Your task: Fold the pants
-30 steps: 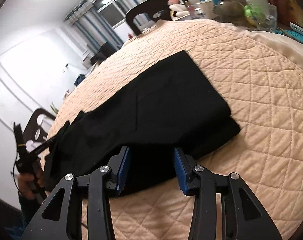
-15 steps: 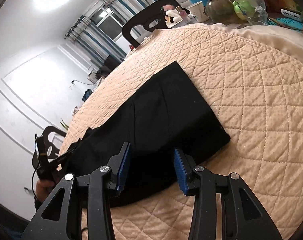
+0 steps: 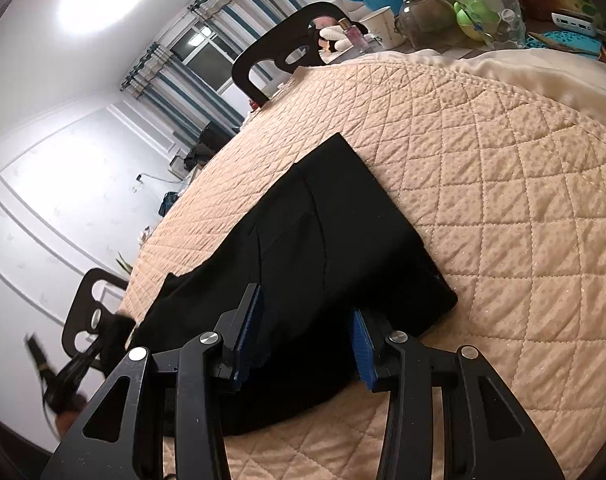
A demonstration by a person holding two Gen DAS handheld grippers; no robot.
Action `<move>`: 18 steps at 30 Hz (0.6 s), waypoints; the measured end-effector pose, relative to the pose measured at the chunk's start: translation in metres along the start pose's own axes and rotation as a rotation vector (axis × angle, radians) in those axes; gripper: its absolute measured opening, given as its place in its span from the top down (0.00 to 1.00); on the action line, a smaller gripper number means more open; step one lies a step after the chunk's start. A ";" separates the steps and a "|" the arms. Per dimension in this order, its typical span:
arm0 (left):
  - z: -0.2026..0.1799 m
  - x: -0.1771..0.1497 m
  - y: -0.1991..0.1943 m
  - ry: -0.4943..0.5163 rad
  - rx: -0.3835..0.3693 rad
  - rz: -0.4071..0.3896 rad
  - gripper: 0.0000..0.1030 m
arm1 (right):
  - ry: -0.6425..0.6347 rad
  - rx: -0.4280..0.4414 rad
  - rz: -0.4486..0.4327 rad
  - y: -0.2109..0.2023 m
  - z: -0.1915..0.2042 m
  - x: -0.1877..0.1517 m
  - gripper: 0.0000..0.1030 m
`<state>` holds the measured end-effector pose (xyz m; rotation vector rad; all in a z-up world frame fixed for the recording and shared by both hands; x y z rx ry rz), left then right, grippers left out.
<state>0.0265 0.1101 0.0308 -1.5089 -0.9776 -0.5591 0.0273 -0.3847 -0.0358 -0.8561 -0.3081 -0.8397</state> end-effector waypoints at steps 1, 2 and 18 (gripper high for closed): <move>0.012 -0.004 -0.010 -0.033 0.013 -0.010 0.95 | 0.000 -0.001 -0.001 0.000 0.000 0.000 0.59; 0.023 -0.011 -0.019 -0.065 0.026 -0.015 0.95 | -0.003 -0.004 -0.002 -0.001 -0.001 0.000 0.59; 0.090 -0.082 -0.025 -0.406 -0.034 0.061 0.62 | -0.013 -0.033 -0.011 0.001 0.000 0.003 0.59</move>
Point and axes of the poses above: each gripper's, at about its wrist camera, not at the fingertips, and y roughly the way its jaws point, z to its left, x to its top, the point moved 6 cm from there along y, roughly the way its jaws point, and after that the axes turned 2 degrees about -z, right-handed, at the moved point
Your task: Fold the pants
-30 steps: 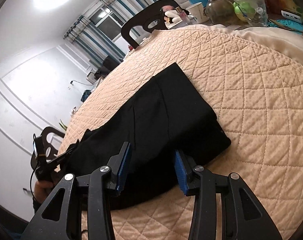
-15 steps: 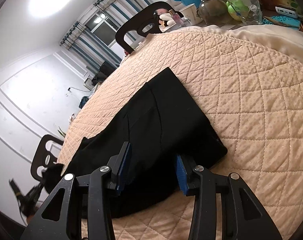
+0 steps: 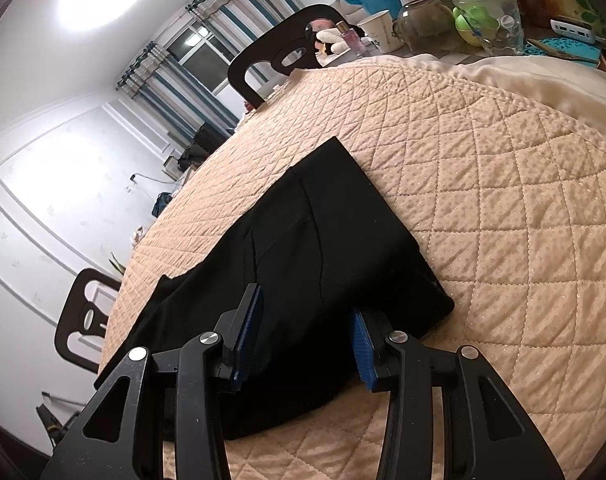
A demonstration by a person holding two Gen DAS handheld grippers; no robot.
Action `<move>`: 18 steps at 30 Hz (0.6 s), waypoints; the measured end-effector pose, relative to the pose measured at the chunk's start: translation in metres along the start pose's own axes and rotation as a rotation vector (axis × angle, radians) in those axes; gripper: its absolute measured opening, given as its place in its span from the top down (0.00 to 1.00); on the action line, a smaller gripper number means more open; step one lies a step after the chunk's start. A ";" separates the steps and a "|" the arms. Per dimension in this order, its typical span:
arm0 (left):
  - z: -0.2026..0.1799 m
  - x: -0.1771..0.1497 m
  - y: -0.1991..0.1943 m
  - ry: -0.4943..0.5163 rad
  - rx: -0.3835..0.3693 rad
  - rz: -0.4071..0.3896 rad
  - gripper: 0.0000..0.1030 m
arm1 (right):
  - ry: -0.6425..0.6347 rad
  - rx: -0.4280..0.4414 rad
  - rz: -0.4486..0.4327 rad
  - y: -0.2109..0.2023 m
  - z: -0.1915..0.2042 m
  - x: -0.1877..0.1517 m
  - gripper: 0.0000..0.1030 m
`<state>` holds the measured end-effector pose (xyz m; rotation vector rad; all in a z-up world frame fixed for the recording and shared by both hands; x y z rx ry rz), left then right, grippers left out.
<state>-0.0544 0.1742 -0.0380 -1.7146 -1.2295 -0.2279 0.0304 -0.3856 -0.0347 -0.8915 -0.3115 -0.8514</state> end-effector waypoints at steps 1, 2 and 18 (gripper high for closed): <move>0.001 0.000 0.001 -0.006 -0.001 -0.002 0.62 | 0.001 -0.001 -0.005 0.000 -0.001 0.000 0.59; 0.003 0.001 0.004 -0.009 0.004 -0.003 0.62 | 0.001 -0.004 -0.008 0.000 -0.001 0.001 0.59; -0.007 0.009 -0.005 0.079 0.070 -0.030 0.96 | -0.043 -0.091 -0.060 -0.022 -0.003 0.010 0.90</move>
Point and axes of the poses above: each gripper's, at about its wrist camera, not at the fingertips, and y roughly the way its jaws point, z to its left, x to its top, the point moved 6 cm from there along y, roughly the way its jaws point, and after that the axes turned 2 degrees about -z, right-handed, at the moved point
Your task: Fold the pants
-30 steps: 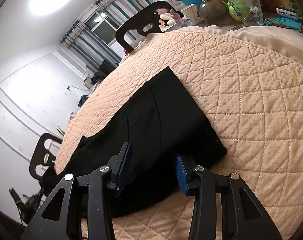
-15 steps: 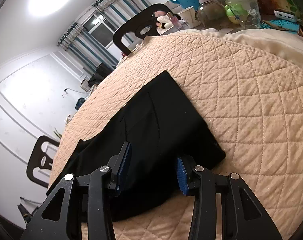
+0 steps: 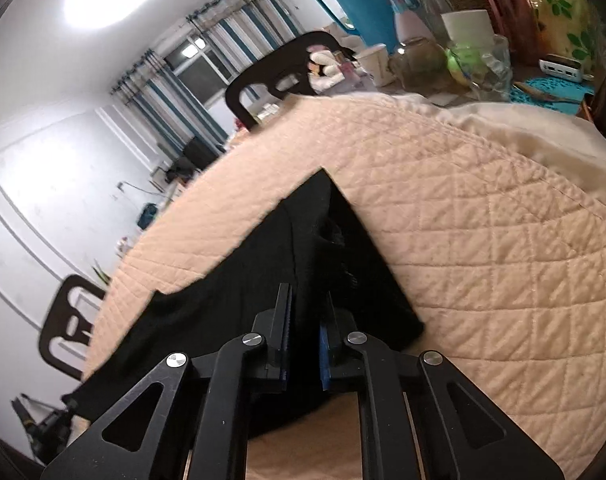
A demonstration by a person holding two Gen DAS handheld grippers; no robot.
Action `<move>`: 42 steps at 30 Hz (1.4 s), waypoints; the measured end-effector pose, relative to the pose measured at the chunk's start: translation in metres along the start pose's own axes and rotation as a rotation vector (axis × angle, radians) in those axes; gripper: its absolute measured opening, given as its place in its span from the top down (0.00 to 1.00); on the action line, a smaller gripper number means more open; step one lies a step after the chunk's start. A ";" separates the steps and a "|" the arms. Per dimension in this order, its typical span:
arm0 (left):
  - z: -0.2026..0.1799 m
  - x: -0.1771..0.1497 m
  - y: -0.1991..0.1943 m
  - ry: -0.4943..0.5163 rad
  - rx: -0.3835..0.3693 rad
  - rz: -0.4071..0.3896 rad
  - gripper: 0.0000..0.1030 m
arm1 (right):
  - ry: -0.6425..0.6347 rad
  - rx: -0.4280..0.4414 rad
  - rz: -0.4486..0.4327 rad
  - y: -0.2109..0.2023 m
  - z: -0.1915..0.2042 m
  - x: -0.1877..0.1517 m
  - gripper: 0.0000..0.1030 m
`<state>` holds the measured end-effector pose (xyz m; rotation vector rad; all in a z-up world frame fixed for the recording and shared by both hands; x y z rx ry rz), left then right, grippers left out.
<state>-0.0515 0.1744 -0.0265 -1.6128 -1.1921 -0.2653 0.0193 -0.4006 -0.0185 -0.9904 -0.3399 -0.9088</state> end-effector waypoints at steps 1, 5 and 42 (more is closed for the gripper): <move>0.007 -0.007 0.008 -0.022 0.009 0.040 0.96 | 0.024 -0.013 0.024 0.007 -0.008 -0.003 0.90; 0.014 -0.012 0.009 -0.049 -0.003 0.053 0.96 | 0.046 -0.024 0.047 0.017 -0.016 -0.008 0.90; -0.030 0.063 0.064 0.317 0.116 -0.029 0.97 | -0.172 -0.010 -0.018 0.023 0.047 0.001 0.76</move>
Point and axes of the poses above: each gripper's, at about its wrist camera, not at the fingertips, and y roughly the way its jaws point, z to its left, x to its top, the point moved 6 cm from there along y, roughly the way its jaws point, and after that the axes turned 2 degrees about -z, right-handed, at the moved point
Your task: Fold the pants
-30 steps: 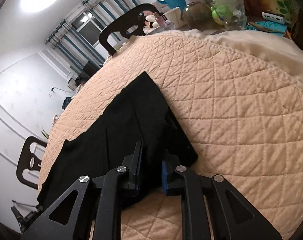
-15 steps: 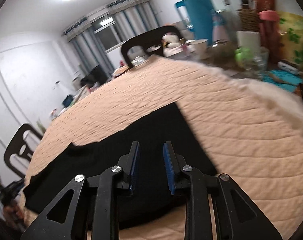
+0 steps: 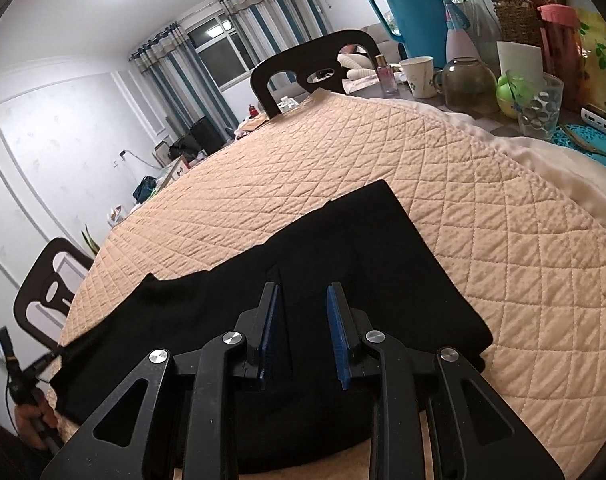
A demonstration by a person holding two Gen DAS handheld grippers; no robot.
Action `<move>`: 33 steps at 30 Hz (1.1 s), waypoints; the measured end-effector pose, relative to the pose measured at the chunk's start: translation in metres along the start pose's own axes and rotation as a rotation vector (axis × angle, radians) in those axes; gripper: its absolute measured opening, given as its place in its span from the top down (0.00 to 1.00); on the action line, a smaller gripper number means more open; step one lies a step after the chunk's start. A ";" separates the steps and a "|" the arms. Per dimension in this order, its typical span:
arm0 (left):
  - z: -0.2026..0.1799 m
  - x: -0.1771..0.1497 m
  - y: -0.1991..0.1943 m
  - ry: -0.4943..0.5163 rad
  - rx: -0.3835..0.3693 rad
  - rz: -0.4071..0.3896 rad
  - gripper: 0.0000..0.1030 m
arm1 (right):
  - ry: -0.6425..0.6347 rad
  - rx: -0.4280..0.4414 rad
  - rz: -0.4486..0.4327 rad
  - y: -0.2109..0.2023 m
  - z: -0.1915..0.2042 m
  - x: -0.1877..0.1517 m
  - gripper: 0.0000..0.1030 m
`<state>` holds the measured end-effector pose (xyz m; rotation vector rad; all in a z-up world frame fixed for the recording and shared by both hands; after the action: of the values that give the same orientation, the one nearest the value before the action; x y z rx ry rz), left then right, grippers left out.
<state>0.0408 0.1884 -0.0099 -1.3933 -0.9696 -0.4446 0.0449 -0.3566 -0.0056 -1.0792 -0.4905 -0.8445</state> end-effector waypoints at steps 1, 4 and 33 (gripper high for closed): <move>0.007 0.003 0.000 -0.019 0.031 -0.012 0.97 | -0.002 -0.002 -0.003 -0.001 -0.001 0.001 0.76; 0.020 0.003 -0.003 -0.069 0.042 -0.007 0.97 | -0.005 -0.017 -0.013 -0.005 -0.005 0.000 0.76; 0.004 -0.009 -0.010 -0.017 -0.113 0.066 0.58 | -0.029 0.005 0.059 0.005 -0.005 -0.020 0.76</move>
<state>0.0271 0.1875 -0.0119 -1.5289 -0.9212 -0.4441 0.0368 -0.3527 -0.0243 -1.0977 -0.4824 -0.7768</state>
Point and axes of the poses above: each gripper's, at about its wrist camera, not at the fingertips, and y roughly the way its jaws point, z to its left, x to its top, the point moved 6 cm from there along y, roughly the way its jaws point, and after that the axes turned 2 degrees about -z, right-handed, at the moved point
